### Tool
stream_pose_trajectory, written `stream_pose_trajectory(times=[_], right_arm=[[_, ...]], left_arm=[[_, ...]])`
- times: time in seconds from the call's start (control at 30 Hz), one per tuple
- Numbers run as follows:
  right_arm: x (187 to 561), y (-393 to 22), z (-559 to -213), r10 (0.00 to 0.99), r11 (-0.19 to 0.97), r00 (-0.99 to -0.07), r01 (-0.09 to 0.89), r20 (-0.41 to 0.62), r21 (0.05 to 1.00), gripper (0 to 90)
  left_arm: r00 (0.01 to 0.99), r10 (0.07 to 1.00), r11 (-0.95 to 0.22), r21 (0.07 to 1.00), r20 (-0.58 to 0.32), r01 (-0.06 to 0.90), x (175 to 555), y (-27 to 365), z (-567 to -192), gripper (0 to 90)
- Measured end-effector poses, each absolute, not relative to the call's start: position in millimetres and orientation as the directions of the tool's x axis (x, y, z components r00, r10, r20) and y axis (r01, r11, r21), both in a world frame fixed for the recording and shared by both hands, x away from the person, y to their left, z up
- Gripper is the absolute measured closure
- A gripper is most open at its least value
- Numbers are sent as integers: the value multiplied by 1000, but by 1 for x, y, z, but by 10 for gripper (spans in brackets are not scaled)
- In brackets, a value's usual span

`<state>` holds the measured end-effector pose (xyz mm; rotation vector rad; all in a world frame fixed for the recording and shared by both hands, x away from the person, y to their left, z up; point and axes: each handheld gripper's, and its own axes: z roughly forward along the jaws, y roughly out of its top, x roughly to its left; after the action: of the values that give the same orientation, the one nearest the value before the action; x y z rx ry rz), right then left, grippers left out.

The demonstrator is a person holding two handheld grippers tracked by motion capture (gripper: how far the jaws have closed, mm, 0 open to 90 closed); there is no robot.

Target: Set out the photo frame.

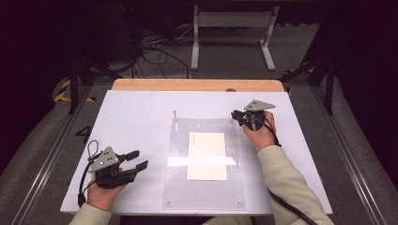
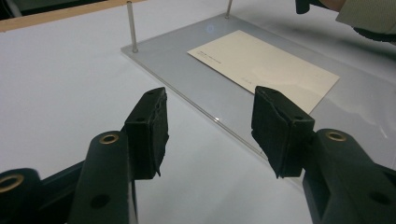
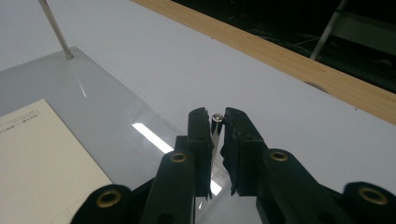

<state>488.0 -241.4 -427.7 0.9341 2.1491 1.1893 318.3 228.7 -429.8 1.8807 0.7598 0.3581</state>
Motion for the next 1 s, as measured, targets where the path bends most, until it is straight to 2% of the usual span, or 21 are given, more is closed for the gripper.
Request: stream_pose_trajectory(times=[0.13, 1.0], right_arm=[[490, -241, -430, 772, 369, -630, 330, -88, 869, 846], [510, -242, -435, 820, 205, -562, 467, 110, 860, 859]], left_arm=[[762, 641, -276, 902, -85, 333, 320, 227, -430, 463], [787, 614, -297, 904, -67, 309, 318, 216, -429, 454]])
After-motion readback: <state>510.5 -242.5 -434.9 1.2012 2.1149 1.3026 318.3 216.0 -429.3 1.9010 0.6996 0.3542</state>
